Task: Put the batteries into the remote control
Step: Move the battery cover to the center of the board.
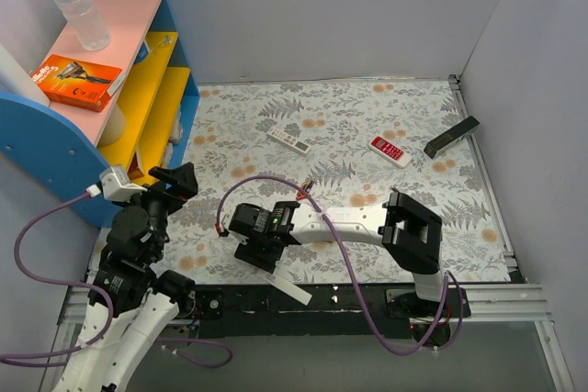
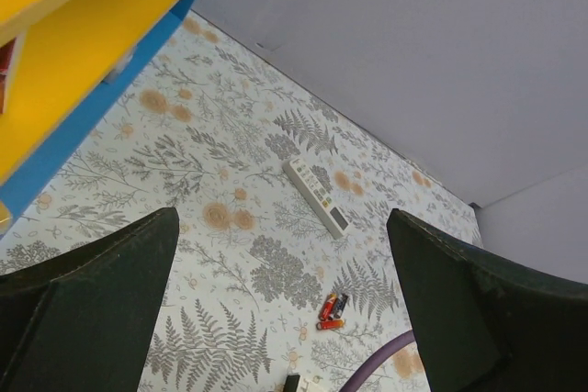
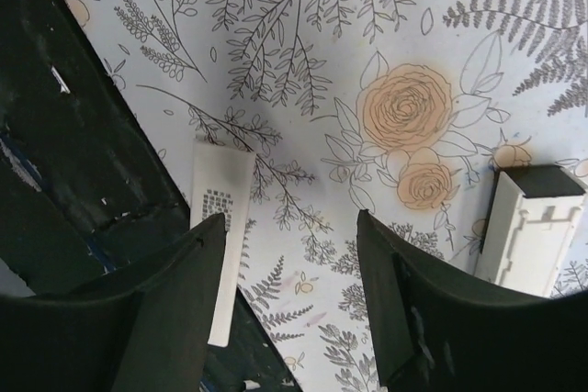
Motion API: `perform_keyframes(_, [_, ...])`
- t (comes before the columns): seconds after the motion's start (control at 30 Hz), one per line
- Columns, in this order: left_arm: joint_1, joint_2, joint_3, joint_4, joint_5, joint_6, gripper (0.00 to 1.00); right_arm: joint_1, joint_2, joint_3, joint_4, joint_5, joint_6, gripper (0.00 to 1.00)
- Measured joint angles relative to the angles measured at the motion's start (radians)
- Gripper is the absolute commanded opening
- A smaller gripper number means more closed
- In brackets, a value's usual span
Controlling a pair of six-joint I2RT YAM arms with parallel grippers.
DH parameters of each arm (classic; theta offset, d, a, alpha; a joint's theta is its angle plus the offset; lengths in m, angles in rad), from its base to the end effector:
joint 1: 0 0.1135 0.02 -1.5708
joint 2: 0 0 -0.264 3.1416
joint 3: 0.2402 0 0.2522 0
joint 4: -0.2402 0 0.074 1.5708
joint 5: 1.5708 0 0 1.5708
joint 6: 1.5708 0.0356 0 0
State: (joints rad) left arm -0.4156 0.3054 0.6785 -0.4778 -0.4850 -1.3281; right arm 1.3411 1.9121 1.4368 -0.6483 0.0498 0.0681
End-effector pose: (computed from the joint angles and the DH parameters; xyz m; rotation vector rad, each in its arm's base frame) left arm 0.0793 -0.0169 0.3270 -1.0916 1.3627 -0.9035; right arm 0.0930 0.3901 0.2047 -1.6206 2.2189 0.3526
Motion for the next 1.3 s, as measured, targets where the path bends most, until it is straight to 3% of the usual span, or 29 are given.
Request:
perform_keyframes(0.3, [0.0,0.01,0.041,-0.063,-0.057,0.009,0.98,0.075,0.087,0.066,-0.011,0.043,0.058,0.64])
perform_keyframes(0.53, [0.0,0.042,0.042,-0.064,-0.052,0.014,0.98,0.099,0.11,0.078,-0.04,0.068,0.079,0.53])
perform_keyframes(0.8, [0.0,0.05,0.042,-0.063,-0.038,0.015,0.98,0.099,0.145,0.095,-0.062,0.101,0.09,0.49])
perform_keyframes(1.07, [0.0,0.051,0.042,-0.061,-0.028,0.016,0.98,0.101,0.149,0.1,-0.066,0.137,0.058,0.23])
perform_keyframes(1.3, [0.0,0.051,0.042,-0.061,-0.021,0.016,0.98,0.044,0.091,0.019,-0.029,0.137,-0.079,0.23])
